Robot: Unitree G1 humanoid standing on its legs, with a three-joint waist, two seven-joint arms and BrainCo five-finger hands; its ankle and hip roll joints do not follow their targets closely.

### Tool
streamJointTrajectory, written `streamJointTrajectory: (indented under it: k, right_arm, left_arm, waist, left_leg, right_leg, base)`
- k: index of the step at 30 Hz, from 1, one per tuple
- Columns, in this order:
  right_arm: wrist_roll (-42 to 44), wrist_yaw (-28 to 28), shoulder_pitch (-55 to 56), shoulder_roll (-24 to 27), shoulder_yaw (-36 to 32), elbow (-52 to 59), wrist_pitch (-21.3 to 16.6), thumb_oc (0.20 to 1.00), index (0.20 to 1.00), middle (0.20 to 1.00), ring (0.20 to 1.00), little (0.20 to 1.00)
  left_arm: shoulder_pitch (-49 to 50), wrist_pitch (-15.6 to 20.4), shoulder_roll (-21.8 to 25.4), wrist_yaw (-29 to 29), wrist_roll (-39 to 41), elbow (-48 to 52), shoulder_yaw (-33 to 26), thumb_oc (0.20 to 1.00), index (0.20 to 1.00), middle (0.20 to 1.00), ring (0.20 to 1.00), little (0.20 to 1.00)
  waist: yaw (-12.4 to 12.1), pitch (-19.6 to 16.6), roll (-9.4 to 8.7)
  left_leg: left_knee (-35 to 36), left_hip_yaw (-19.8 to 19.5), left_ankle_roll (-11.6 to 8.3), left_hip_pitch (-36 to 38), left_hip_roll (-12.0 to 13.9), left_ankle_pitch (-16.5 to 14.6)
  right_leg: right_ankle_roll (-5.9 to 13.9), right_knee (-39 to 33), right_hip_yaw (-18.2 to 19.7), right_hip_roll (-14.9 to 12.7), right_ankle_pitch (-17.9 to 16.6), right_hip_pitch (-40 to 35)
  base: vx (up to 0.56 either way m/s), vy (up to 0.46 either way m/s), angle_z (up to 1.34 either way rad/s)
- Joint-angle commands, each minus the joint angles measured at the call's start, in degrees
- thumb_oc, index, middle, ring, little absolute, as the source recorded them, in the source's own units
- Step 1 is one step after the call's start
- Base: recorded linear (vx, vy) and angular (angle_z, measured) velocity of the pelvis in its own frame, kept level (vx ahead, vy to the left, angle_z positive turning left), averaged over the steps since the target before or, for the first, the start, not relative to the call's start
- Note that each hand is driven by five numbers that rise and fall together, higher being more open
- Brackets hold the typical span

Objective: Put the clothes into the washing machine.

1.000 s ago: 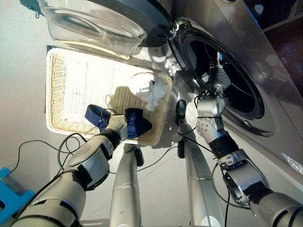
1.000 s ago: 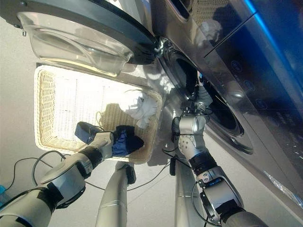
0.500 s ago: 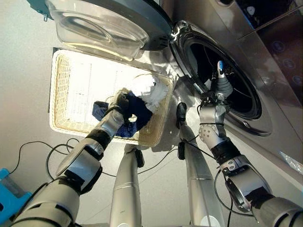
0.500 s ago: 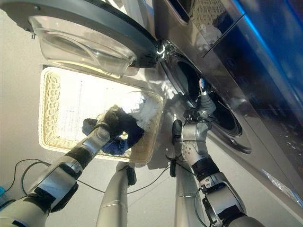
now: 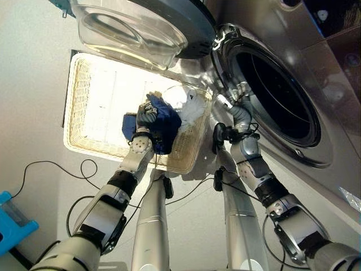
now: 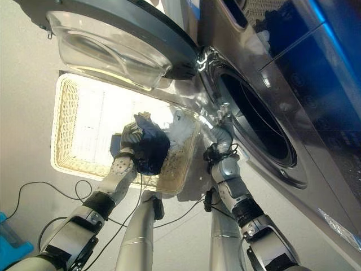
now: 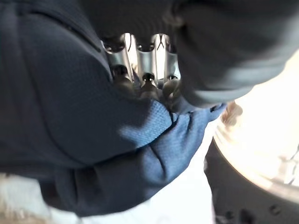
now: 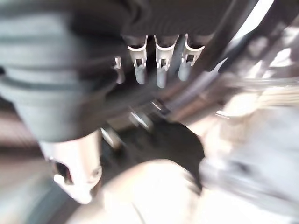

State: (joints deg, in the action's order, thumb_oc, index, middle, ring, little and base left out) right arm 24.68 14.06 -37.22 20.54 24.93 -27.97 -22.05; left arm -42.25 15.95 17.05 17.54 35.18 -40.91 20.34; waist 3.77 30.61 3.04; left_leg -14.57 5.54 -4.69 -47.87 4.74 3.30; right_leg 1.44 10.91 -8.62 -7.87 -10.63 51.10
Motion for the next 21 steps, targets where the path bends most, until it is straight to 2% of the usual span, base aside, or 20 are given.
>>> streamJointTrajectory:
  k: [1, 5, 11, 16, 17, 18, 21]
  right_arm:
    - [-6.6, -3.3, -0.7, 1.4, 0.1, 2.1, 0.4, 1.0, 1.0, 1.0, 1.0, 1.0]
    - [-10.0, -5.8, -3.4, 5.1, 3.0, 0.4, 0.3, 1.0, 1.0, 1.0, 1.0, 1.0]
    - [-13.7, -9.0, -5.7, 7.2, 5.1, 1.6, 1.2, 1.0, 1.0, 1.0, 1.0, 1.0]
    - [-14.7, -9.5, -5.9, 9.3, 5.7, 0.9, 1.5, 1.0, 1.0, 1.0, 1.0, 1.0]
    - [-14.7, -9.5, -5.9, 9.4, 5.7, 0.8, 1.5, 1.0, 1.0, 1.0, 1.0, 1.0]
    - [-16.4, -9.4, -5.9, 9.9, 5.6, 0.6, 1.6, 1.0, 1.0, 1.0, 1.0, 1.0]
    - [-17.5, -9.5, -6.3, 10.1, 5.6, 0.3, 1.9, 1.0, 1.0, 1.0, 1.0, 1.0]
  left_arm:
    - [0.3, 4.7, 1.3, -4.8, 6.1, 4.4, -3.5, 0.2, 0.2, 0.2, 0.2, 0.2]
    - [0.7, 6.0, 1.5, -8.6, 9.9, 6.3, -3.5, 0.2, 0.2, 0.2, 0.2, 0.2]
    - [1.8, 8.5, 1.4, -10.7, 6.1, 11.0, -3.3, 0.2, 0.2, 0.2, 0.2, 0.2]
    - [4.7, 9.3, 2.2, -16.0, 7.4, 19.3, -3.1, 0.2, 0.2, 0.2, 0.2, 0.2]
    - [4.9, 9.1, 2.3, -16.2, 7.6, 20.1, -3.0, 0.2, 0.2, 0.2, 0.2, 0.2]
    - [6.2, 8.3, 2.2, -19.4, 9.9, 23.6, -3.0, 0.2, 0.2, 0.2, 0.2, 0.2]
    - [7.9, 5.5, 1.5, -22.8, 13.1, 29.8, -2.4, 0.2, 0.2, 0.2, 0.2, 0.2]
  waist:
    - [-1.9, -0.8, -0.47]
    - [-2.6, -0.8, -0.41]
    - [-3.7, -0.8, 0.08]
    - [-5.0, -0.8, 0.68]
    - [-5.1, -0.8, 0.73]
    - [-5.5, -0.8, 0.99]
    - [-6.2, -0.8, 1.38]
  left_leg:
    - [6.4, 1.4, 0.43, 1.2, -4.6, 3.4]
    - [6.0, 0.9, 0.42, 1.5, -4.8, 3.2]
    - [5.4, 0.0, 0.47, 1.6, -5.2, 3.1]
    - [5.0, -0.5, 0.57, 2.2, -5.3, 2.8]
    - [5.0, -0.5, 0.58, 2.2, -5.3, 2.8]
    - [4.9, -0.9, 0.68, 2.3, -5.4, 2.7]
    - [4.8, -1.3, 0.84, 2.2, -5.5, 2.5]
  right_leg:
    - [6.09, 7.4, -1.7, 1.9, 6.2, -0.6]
    - [6.11, 7.6, -2.5, 1.5, 6.6, -1.2]
    - [6.13, 7.9, -3.2, 0.8, 6.9, -1.6]
    - [6.09, 8.3, -4.2, -0.1, 7.3, -2.5]
    - [6.08, 8.4, -4.2, -0.1, 7.3, -2.5]
    - [6.02, 8.6, -4.5, -0.4, 7.4, -2.5]
    - [6.0, 9.0, -4.8, -0.8, 7.4, -2.4]
  base:
    - [0.0, -0.015, 0.05]
    - [0.0, -0.059, 0.1]
    - [0.0, -0.046, 0.04]
    - [0.0, -0.046, 0.04]
    - [0.0, -0.054, 0.14]
    - [0.0, -0.056, 0.11]
    - [0.0, -0.056, 0.09]
